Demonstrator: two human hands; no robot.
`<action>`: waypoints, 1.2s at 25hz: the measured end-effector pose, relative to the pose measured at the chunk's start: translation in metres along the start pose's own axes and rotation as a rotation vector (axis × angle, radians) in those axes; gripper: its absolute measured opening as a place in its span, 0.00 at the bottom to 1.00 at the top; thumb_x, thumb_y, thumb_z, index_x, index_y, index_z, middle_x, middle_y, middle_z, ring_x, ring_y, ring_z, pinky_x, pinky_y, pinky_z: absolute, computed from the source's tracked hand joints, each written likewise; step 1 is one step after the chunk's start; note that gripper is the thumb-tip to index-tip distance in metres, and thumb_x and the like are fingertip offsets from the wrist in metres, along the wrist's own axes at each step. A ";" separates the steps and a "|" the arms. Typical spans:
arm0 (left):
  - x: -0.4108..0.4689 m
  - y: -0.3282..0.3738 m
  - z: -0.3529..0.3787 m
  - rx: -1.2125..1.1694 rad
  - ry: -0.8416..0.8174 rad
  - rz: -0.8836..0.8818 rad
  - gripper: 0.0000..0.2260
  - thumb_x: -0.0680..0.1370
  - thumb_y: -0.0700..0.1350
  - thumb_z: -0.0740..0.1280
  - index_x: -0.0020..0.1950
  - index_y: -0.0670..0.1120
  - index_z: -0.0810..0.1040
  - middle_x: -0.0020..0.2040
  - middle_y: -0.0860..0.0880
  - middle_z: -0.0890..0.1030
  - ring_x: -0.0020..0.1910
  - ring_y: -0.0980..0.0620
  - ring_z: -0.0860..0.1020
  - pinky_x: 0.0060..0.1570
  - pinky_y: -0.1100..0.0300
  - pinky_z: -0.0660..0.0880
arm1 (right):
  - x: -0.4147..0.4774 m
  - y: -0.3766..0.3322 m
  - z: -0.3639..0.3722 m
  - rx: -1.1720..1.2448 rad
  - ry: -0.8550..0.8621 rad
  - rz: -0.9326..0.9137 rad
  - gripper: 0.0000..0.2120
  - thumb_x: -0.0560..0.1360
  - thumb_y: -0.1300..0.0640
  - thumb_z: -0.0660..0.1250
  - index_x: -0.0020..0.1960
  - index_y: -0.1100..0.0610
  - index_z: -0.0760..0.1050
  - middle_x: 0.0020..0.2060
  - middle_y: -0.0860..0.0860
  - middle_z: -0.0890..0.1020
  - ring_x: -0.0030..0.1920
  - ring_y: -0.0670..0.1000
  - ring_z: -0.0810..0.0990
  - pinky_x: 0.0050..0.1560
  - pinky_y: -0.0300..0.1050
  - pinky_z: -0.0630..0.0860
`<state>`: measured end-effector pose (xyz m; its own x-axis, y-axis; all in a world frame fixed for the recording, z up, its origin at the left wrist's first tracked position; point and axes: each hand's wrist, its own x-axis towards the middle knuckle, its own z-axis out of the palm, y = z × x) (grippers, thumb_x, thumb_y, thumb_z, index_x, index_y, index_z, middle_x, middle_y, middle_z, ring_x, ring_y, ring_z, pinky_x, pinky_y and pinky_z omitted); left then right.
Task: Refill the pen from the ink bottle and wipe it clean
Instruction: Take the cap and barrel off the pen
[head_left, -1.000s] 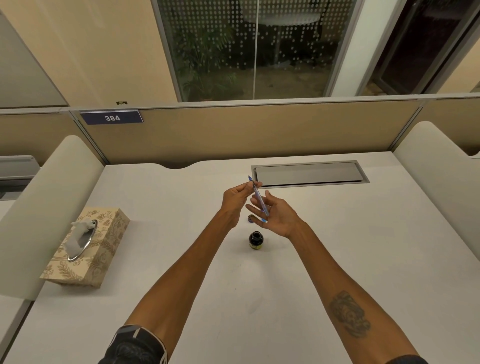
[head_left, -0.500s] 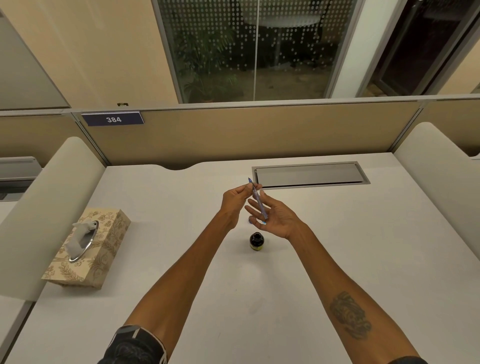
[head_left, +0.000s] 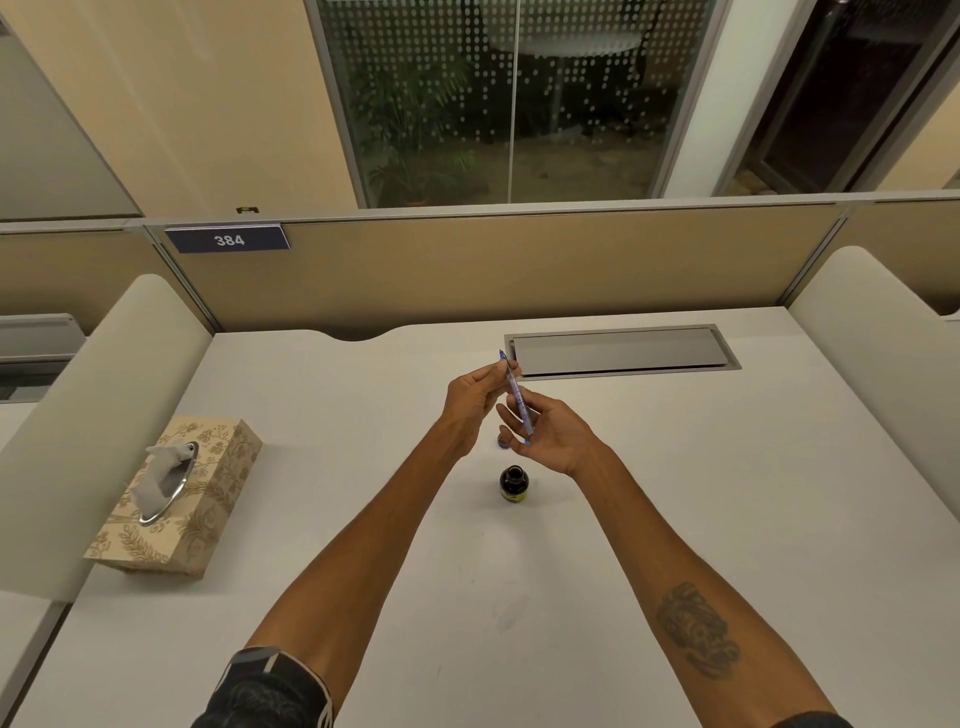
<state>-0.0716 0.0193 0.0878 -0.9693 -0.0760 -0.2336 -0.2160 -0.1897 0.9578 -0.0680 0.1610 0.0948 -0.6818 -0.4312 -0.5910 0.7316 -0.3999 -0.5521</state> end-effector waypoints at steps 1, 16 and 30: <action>0.000 0.001 0.001 -0.011 0.000 -0.001 0.14 0.82 0.48 0.63 0.62 0.42 0.81 0.62 0.43 0.83 0.63 0.45 0.80 0.71 0.51 0.69 | -0.001 -0.001 0.000 0.008 -0.002 -0.009 0.13 0.76 0.52 0.71 0.56 0.58 0.80 0.51 0.53 0.82 0.54 0.51 0.82 0.53 0.48 0.78; 0.004 0.000 -0.002 -0.116 -0.005 -0.034 0.14 0.83 0.47 0.62 0.63 0.41 0.80 0.63 0.41 0.82 0.64 0.42 0.79 0.72 0.46 0.69 | -0.008 -0.002 0.001 0.052 -0.036 0.012 0.13 0.73 0.53 0.73 0.55 0.58 0.81 0.49 0.52 0.83 0.50 0.50 0.83 0.53 0.47 0.79; 0.002 0.004 -0.003 -0.210 0.011 -0.042 0.17 0.84 0.49 0.61 0.68 0.41 0.77 0.63 0.40 0.82 0.63 0.41 0.80 0.70 0.46 0.72 | -0.011 -0.003 0.004 0.045 -0.035 0.010 0.12 0.76 0.51 0.71 0.54 0.58 0.82 0.49 0.54 0.84 0.50 0.52 0.83 0.52 0.48 0.79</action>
<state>-0.0746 0.0156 0.0906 -0.9584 -0.0743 -0.2756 -0.2260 -0.3924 0.8916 -0.0624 0.1634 0.1057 -0.6745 -0.4633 -0.5748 0.7383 -0.4307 -0.5191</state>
